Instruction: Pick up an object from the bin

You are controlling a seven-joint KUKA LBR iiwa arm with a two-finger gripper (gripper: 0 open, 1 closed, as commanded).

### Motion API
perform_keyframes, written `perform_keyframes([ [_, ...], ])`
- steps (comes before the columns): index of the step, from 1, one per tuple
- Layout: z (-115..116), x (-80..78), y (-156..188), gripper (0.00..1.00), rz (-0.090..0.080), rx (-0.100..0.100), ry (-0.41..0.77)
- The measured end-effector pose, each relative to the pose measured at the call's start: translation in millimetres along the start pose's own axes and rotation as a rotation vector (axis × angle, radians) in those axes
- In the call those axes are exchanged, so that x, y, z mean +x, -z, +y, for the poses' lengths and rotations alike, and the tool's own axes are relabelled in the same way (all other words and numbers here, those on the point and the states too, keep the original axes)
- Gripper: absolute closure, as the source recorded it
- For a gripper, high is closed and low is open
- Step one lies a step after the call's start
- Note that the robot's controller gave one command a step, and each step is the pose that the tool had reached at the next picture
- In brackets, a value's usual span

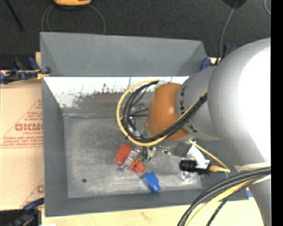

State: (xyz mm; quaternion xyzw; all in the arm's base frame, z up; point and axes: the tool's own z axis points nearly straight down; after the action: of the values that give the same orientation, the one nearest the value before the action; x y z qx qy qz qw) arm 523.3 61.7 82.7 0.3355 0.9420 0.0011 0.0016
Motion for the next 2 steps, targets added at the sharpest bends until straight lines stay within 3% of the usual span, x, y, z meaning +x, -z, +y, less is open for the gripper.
perform_keyframes([
  [1,0,-1.2,27,1.0,-0.001,0.0,0.004],
  [2,1,-3.0,85,1.0,-0.002,-0.001,0.01],
])
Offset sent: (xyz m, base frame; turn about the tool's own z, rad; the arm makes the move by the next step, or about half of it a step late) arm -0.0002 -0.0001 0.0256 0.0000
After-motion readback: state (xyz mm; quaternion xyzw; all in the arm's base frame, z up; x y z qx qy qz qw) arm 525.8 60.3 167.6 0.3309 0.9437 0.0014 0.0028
